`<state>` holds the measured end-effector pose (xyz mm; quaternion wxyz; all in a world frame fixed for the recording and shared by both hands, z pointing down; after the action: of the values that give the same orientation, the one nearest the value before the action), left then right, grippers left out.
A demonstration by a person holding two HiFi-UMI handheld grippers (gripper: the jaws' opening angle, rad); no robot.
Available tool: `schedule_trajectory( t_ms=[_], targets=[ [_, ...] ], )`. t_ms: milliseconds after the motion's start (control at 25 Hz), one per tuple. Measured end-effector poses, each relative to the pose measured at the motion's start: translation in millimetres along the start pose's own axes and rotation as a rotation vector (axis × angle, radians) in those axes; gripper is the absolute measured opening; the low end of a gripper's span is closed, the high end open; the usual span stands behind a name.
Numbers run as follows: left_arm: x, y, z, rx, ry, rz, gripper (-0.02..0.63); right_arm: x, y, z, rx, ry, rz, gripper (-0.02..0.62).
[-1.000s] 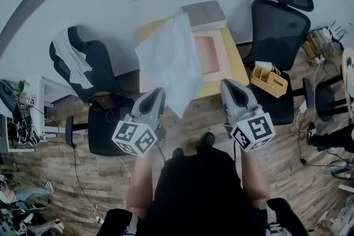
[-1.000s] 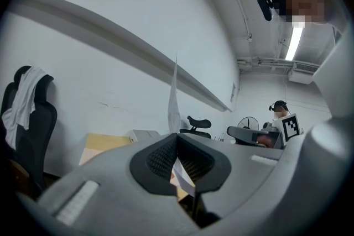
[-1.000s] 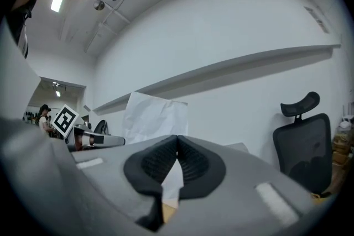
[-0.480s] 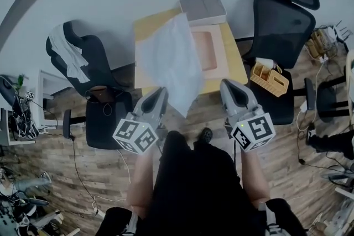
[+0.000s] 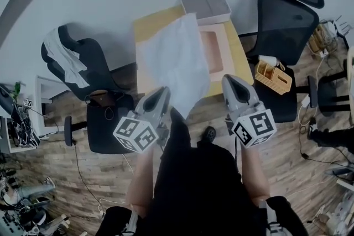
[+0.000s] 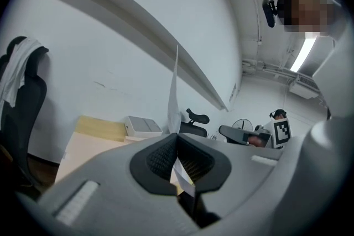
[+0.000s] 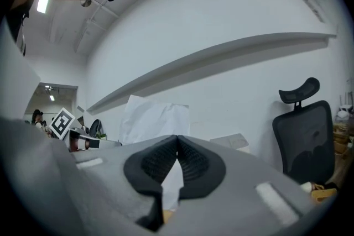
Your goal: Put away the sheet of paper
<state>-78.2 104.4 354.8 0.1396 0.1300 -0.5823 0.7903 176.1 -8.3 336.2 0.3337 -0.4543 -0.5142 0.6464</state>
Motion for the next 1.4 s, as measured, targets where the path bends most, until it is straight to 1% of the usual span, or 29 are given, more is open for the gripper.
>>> schedule_trajectory(
  t_ms=[200, 440, 720, 880, 1200, 1400],
  targets=[
    [33.6, 16.0, 32.5, 0.037, -0.072, -0.018, 0.011, 0.1, 9.2, 39.0, 0.012, -0.041, -0.021, 0.001],
    [72.9, 27.2, 73.5, 0.089, -0.125, -0.025, 0.011, -8.5, 10.1, 79.3, 0.038, -0.109, -0.019, 0.002],
    [124.4, 24.2, 114.6, 0.189, -0.211, -0.122, 0.011, -9.3, 7.1, 116.2, 0.068, -0.193, -0.023, 0.002],
    [147.4, 14.6, 136.7, 0.279, -0.267, -0.165, 0.011, -6.4, 3.7, 135.1, 0.074, -0.23, -0.01, 0.002],
    [190.0, -10.0, 164.9, 0.417, -0.28, -0.165, 0.011, 1.8, -15.4, 157.9, 0.098, -0.299, 0.037, 0.002],
    [202.5, -29.3, 176.2, 0.49, -0.25, -0.16, 0.011, -2.8, -21.8, 156.8, 0.114, -0.321, 0.06, 0.002]
  ],
)
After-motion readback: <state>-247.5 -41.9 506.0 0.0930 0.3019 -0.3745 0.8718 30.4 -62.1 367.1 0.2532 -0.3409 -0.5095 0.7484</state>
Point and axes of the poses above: the fingertips, and each gripper's own axes: z forward along the fingers, x to its left, y out of its top, the point moved 9 cm from there along -z, backward along the fingers, and after that the axes turned 14 degrees about y, right-handed, at the moved point
